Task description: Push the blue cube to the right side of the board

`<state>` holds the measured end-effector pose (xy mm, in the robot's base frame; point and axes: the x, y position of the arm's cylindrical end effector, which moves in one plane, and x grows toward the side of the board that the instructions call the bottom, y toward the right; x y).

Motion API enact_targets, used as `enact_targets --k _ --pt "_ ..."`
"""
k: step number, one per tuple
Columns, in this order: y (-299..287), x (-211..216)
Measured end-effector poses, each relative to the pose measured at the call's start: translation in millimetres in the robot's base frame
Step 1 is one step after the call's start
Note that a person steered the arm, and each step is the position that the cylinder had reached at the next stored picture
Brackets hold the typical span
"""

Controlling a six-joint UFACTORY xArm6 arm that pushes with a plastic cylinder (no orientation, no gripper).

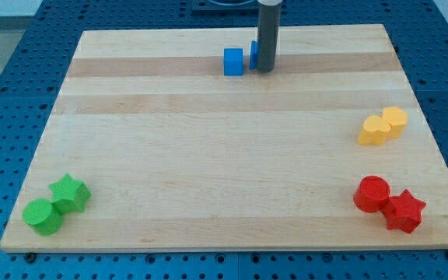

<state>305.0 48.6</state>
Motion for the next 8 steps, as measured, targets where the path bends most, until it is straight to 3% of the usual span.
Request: enact_targets --k 4,6,7,8 --pt "-74.5 0.0" --pt "-147.9 0.0" --pt "-147.3 0.0" --pt "-93.3 0.0"
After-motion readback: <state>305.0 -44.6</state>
